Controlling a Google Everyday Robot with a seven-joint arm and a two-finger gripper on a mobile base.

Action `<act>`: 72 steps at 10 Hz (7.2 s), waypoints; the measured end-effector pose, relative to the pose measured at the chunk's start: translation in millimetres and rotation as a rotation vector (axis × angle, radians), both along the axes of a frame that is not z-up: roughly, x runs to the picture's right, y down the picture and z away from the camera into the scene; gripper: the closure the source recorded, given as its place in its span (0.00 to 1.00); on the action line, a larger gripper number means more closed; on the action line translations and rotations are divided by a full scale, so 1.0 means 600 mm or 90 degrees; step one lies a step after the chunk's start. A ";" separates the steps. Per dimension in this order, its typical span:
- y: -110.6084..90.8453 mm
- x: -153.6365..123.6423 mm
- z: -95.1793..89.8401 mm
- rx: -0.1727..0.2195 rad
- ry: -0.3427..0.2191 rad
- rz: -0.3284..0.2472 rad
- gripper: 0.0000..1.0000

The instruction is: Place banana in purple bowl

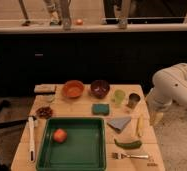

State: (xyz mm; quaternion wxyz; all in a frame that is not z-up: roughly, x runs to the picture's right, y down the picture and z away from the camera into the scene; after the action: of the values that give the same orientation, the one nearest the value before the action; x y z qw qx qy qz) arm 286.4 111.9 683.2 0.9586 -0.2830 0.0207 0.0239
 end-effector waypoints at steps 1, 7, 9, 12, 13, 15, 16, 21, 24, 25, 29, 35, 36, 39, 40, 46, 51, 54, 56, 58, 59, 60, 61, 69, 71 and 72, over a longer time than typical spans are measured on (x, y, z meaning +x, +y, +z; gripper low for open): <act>0.000 0.000 0.000 0.000 0.000 0.000 0.20; 0.000 0.000 0.000 0.000 0.000 0.000 0.20; 0.000 0.000 0.000 0.000 0.000 0.000 0.20; 0.000 0.000 0.000 0.000 0.000 0.000 0.20; 0.000 0.000 0.000 0.000 0.000 0.000 0.20; 0.000 0.000 0.000 0.000 0.000 0.000 0.20; 0.000 0.000 0.000 0.000 0.000 0.000 0.20; 0.000 0.000 0.000 0.000 0.000 0.000 0.20; 0.000 0.000 0.000 0.000 0.000 0.000 0.20; 0.000 0.000 0.000 0.000 0.000 0.000 0.20; 0.000 0.000 0.000 0.000 0.000 0.000 0.20; 0.000 0.000 0.000 0.000 0.000 0.000 0.20; 0.000 0.001 0.000 0.000 0.003 0.003 0.20; -0.003 -0.006 0.028 -0.009 0.053 0.070 0.20; -0.001 -0.004 0.036 -0.016 0.063 0.082 0.20; 0.030 0.015 0.108 -0.035 0.163 0.234 0.20; 0.049 0.018 0.142 -0.032 0.242 0.344 0.20; 0.064 0.022 0.156 -0.042 0.251 0.354 0.20; 0.081 0.017 0.163 -0.059 0.246 0.349 0.20; 0.103 0.011 0.161 -0.071 0.239 0.326 0.20; 0.112 0.011 0.157 -0.074 0.237 0.317 0.20; 0.120 0.012 0.153 -0.076 0.235 0.312 0.20; 0.129 0.015 0.149 -0.077 0.231 0.308 0.20; 0.176 0.028 0.191 -0.104 0.221 0.308 0.20; 0.181 0.022 0.202 -0.115 0.227 0.309 0.20; 0.185 0.023 0.205 -0.119 0.232 0.310 0.20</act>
State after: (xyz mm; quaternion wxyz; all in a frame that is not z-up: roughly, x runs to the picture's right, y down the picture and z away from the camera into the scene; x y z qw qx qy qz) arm 300.3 223.2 805.9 0.8750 -0.3577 0.1259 0.3010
